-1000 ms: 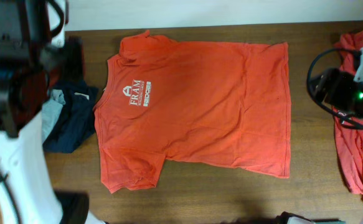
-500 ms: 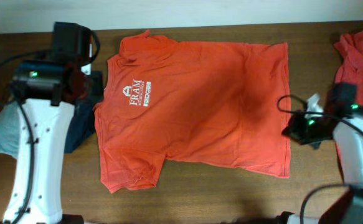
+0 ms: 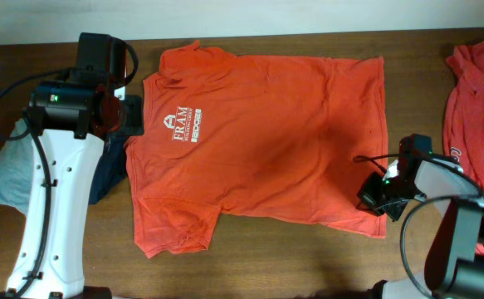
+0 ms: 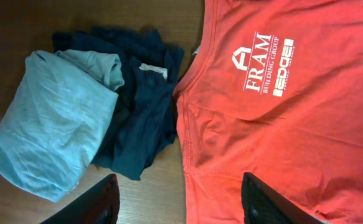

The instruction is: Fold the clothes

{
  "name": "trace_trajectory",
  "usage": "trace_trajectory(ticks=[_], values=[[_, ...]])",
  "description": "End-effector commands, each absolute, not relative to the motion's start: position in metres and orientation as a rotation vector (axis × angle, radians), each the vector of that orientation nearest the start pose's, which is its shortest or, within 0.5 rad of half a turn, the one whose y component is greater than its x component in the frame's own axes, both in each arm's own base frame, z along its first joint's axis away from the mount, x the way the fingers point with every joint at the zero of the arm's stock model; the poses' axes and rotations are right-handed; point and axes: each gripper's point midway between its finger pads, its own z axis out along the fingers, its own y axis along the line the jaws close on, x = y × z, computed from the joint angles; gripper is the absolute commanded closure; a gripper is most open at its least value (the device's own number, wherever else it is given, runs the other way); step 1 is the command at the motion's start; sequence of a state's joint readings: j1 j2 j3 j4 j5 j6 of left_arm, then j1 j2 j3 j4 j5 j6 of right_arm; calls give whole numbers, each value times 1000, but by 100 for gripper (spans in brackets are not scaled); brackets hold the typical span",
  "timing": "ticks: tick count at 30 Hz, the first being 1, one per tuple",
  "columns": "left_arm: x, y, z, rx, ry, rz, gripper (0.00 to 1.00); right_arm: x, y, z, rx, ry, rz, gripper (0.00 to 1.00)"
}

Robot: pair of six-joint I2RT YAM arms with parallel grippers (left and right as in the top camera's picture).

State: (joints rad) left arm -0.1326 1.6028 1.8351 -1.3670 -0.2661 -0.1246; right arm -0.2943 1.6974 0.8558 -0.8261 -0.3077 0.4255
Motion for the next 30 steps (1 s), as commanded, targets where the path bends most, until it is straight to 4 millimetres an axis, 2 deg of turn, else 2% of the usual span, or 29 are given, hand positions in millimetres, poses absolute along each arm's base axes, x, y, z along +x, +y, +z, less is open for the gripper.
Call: trace_trajectory(ticks=[1,4,9,15,17,19,24,26,30], values=[[355,-3,278,-80,2653,271,35,224,-39,-24,1376,3016,283,96],[355,-2,278,-80,2656,272,33,210,-59,-23,1518,2982,176,96],[356,-3,278,-81,2649,270,32,186,-100,-17,1623,2929,-91,96],[359,-3,280,-83,2634,265,30,182,-121,-10,1692,2847,-151,96],[359,-3,280,-83,2635,265,27,185,-124,-9,1701,2828,-153,96],[359,-3,280,-83,2638,267,26,191,-118,-8,1692,2833,-79,96],[359,-3,280,-83,2635,266,22,216,-104,2,1504,2879,161,96],[359,-3,280,-83,2634,268,21,228,-100,14,1469,2841,249,96],[359,0,280,-82,2636,277,21,251,-98,47,1380,2732,339,85]])
